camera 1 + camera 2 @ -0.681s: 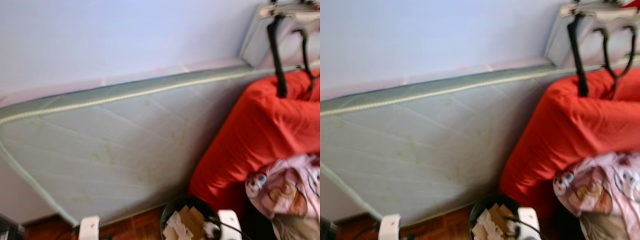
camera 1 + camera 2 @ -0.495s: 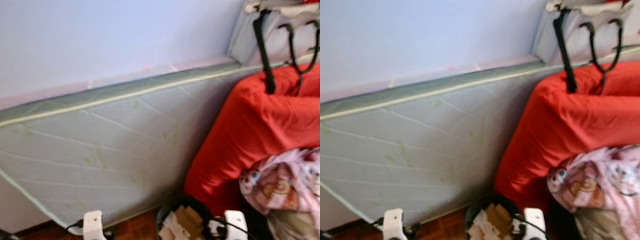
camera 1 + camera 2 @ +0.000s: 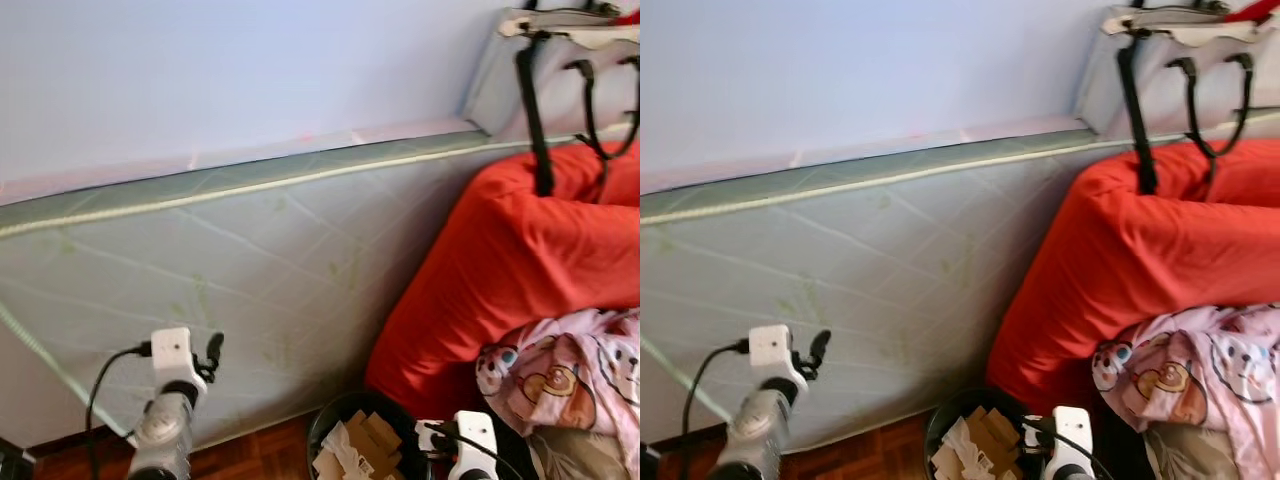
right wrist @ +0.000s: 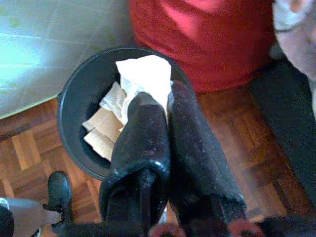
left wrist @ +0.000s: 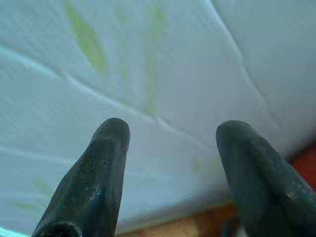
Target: Clean up the room
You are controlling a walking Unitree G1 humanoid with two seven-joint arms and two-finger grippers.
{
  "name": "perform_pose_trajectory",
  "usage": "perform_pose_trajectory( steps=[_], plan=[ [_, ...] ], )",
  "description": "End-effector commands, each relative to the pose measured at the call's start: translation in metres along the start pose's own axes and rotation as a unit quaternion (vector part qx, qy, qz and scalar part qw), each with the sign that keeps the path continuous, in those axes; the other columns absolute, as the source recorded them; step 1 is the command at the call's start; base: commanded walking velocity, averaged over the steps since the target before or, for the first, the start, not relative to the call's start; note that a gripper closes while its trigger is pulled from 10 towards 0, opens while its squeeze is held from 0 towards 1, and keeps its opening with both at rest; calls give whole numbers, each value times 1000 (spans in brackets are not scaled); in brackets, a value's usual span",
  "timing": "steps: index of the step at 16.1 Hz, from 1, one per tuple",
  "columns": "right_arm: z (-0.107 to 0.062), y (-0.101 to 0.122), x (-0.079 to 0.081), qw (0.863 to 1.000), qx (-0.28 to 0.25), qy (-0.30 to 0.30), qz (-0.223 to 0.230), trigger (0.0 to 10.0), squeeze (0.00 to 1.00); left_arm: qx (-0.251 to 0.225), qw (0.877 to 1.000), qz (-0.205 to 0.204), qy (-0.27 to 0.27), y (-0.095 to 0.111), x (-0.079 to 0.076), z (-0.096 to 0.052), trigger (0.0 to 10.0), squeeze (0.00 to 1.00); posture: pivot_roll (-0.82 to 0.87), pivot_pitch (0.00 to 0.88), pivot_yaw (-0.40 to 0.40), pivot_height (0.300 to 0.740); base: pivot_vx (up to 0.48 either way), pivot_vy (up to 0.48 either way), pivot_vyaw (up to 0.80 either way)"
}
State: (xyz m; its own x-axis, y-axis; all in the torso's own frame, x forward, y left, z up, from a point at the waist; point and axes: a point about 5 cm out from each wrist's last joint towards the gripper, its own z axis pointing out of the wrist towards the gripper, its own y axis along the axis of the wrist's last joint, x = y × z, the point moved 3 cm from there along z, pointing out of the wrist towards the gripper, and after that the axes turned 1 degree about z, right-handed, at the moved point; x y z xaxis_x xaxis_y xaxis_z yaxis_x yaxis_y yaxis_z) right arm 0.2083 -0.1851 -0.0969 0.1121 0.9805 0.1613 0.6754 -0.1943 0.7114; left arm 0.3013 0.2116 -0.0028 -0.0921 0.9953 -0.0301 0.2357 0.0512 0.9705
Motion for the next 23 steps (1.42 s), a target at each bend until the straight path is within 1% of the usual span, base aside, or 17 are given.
perform_pose_trajectory(
  steps=[1,2,3,5,8,9,10,12,14,15,16,18,20,21,22,23],
  plan=[
    [1,7,-2,999,-21,-12,24,10000,0,12,1000,4,-8,-11,-6,-6,10000,0,6,0,-60,735,0,0,0],
    [6,31,-1,998,-62,-7,29,10000,0,7,1000,6,-10,-11,-8,-8,10000,0,-3,0,-57,735,0,0,0],
    [9,63,2,992,-121,5,32,10000,0,4,1000,6,-11,-13,-7,-11,10000,0,-14,0,-53,735,0,0,0],
    [7,66,-2,989,-144,3,45,10000,0,0,1000,9,-13,-15,-5,-16,10000,0,-15,0,-48,735,0,0,0],
    [5,69,-1,986,-162,5,39,10000,0,-6,1000,15,-14,-17,-2,-22,10000,0,-10,0,-43,735,0,0,0],
    [4,74,3,983,-178,20,39,10000,0,-18,999,22,-17,-16,-1,-27,10000,0,10,0,-58,735,0,0,0],
    [3,77,7,982,-186,31,27,10000,0,-27,999,30,-20,-14,0,-31,10000,0,18,0,-58,735,0,0,0],
    [-1,82,10,976,-210,57,12,10000,0,-35,998,40,-24,-15,2,-40,10000,0,45,0,-64,735,0,0,0],
    [-6,84,11,970,-232,71,17,10000,0,-40,998,44,-20,-16,7,-49,10000,0,54,0,-60,735,0,0,0],
    [-7,83,14,969,-234,79,12,10000,0,-40,998,45,-22,-16,8,-51,10000,0,53,0,-60,735,0,0,0],
    [-7,83,18,968,-233,88,5,10000,0,-41,998,47,-26,-15,7,-53,10000,0,45,0,-61,735,0,0,0],
    [-7,85,24,966,-236,101,-2,10000,0,-46,998,38,-25,-12,3,-52,10000,0,32,0,-68,735,0,0,0],
    [-10,90,25,963,-248,107,-5,10000,0,-52,997,35,-39,-8,-8,-50,10000,0,34,0,-78,735,0,0,0],
    [-11,94,24,961,-257,102,-5,10000,0,-53,997,35,-43,-6,-10,-49,10000,0,56,0,-76,735,0,0,0],
    [-11,103,19,958,-272,85,7,10000,0,-59,997,31,-42,-2,-11,-48,10000,0,64,0,-77,735,0,0,0],
    [-11,105,17,958,-277,74,14,10000,0,-63,997,30,-41,0,-11,-48,10000,0,73,0,-79,735,0,0,0]
  ],
)
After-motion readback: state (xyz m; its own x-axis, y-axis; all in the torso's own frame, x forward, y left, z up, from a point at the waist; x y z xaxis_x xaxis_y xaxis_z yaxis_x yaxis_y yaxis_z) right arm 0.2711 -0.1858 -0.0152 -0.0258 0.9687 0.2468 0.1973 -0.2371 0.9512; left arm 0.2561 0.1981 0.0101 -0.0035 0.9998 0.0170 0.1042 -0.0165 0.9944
